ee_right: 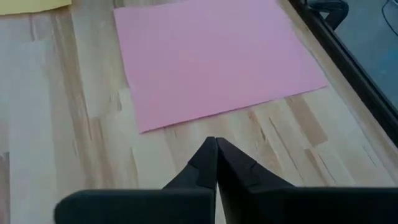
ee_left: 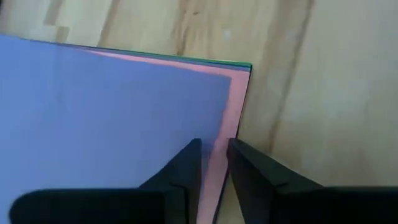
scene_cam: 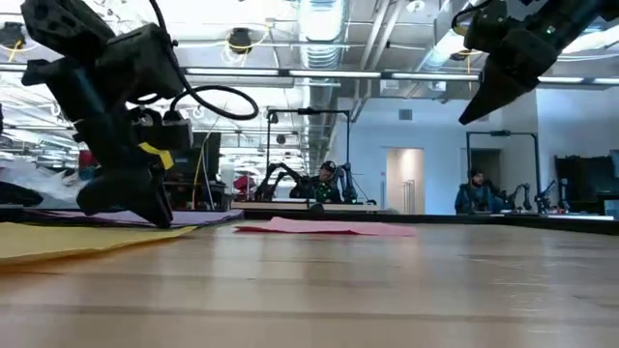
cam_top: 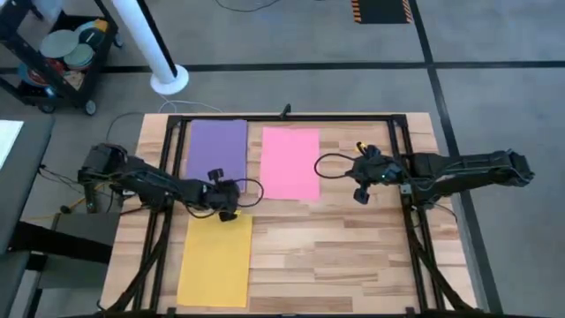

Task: Organize paper
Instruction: Put the purple paper to the top right on the table

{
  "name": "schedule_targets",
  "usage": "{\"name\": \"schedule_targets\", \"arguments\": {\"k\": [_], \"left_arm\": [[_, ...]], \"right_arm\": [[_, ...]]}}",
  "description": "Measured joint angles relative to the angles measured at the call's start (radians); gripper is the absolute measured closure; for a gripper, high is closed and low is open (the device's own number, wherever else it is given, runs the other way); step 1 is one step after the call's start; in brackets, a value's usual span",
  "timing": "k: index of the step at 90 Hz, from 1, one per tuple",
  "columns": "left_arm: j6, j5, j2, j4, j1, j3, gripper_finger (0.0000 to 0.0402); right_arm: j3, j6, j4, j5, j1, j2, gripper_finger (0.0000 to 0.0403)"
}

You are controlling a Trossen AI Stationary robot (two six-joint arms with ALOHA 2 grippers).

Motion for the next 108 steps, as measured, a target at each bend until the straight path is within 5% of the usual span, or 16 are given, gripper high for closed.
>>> {"name": "schedule_targets", "arguments": {"k": [18, 36, 108], "left_arm": [[-0.002, 0.0, 0.001, -0.003, 0.007, 0.007, 0.033], [0.025, 0.094, 0.003, -0.01, 0.005, 0.04, 0.0394], [0.046, 0.181, 0.003, -0.003, -0.023, 0.17, 0.0401]], "right_arm": [[0.0, 0.0, 0.0, 0.0, 0.0, 0.0, 0.0403], [0.0, 0.0, 0.0, 0.0, 0.0, 0.0, 0.0403], [0.0, 0.002, 0.0, 0.0, 0.0, 0.0, 0.0403]]}}
